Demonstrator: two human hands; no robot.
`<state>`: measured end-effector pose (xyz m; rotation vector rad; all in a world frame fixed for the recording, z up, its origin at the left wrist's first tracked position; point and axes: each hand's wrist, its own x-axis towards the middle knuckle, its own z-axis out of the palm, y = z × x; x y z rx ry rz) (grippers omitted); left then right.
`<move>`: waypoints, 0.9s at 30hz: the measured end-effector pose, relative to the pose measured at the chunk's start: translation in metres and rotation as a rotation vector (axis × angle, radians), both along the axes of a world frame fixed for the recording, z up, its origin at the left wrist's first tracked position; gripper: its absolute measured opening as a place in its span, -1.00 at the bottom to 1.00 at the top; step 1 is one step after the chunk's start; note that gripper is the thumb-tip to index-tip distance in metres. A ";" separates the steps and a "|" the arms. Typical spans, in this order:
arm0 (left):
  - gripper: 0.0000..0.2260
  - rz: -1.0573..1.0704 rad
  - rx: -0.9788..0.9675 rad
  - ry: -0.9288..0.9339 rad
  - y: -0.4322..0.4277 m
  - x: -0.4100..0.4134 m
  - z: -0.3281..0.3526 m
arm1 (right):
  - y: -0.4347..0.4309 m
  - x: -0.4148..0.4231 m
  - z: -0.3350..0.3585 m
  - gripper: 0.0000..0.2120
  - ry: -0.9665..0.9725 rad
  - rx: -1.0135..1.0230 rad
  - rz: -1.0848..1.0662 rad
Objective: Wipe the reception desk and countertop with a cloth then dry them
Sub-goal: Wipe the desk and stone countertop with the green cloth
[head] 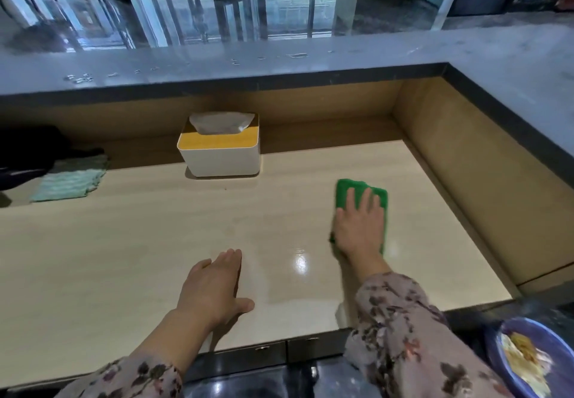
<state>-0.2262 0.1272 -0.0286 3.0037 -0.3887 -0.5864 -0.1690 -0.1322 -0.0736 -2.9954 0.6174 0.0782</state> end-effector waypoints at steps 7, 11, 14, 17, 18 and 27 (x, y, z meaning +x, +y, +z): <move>0.01 0.056 0.014 0.008 -0.001 0.007 -0.004 | 0.129 0.020 0.002 -0.46 0.101 0.116 0.605; -0.12 0.036 0.038 0.012 -0.002 0.009 -0.003 | 0.068 0.014 0.003 -0.44 0.065 0.155 0.629; -0.30 -0.001 0.067 0.026 -0.004 0.011 0.000 | -0.016 0.002 -0.001 -0.35 0.014 0.119 0.400; -0.33 -0.006 0.073 0.051 -0.003 0.011 0.004 | -0.095 -0.026 -0.005 -0.29 -0.036 0.073 0.183; -0.33 -0.003 0.063 0.051 -0.002 0.010 0.004 | -0.114 -0.036 -0.005 -0.33 -0.049 0.067 0.115; -0.43 -0.050 0.059 0.022 0.001 0.003 0.010 | -0.020 -0.095 -0.009 -0.46 -0.101 0.043 -0.254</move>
